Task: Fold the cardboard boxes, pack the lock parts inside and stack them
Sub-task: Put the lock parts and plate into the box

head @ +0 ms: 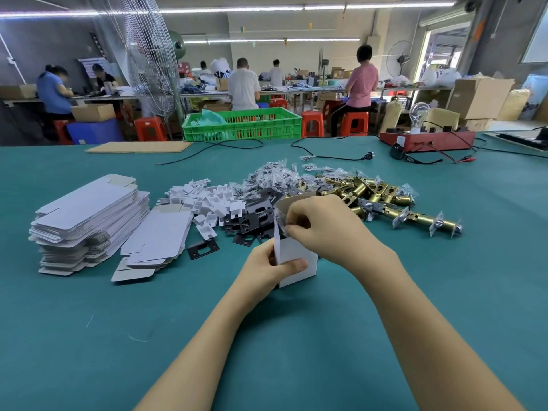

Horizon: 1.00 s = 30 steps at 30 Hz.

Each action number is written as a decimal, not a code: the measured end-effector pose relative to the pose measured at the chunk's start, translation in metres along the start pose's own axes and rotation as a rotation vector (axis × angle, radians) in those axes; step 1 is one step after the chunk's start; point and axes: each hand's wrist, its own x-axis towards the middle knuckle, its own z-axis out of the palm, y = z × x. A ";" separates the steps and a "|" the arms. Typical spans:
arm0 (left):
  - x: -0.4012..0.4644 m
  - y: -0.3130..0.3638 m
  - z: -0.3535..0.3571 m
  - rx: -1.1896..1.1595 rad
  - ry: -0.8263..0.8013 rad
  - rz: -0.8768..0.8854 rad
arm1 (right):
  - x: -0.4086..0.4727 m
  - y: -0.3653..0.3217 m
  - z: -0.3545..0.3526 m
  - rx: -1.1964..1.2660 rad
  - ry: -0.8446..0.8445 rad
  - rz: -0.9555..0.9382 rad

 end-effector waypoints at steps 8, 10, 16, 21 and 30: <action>0.000 0.000 -0.001 0.029 -0.015 0.019 | -0.004 -0.002 -0.007 0.176 -0.117 -0.034; 0.000 0.000 0.000 0.015 -0.019 0.013 | -0.004 -0.001 -0.005 0.176 -0.098 -0.038; 0.000 -0.003 0.000 -0.002 0.004 -0.006 | -0.001 0.005 -0.001 0.287 0.027 0.062; 0.001 -0.004 0.000 -0.005 0.006 -0.006 | 0.001 -0.001 0.013 0.154 0.171 0.125; 0.002 -0.006 -0.002 0.009 0.003 0.000 | -0.001 -0.006 0.015 0.242 0.178 0.156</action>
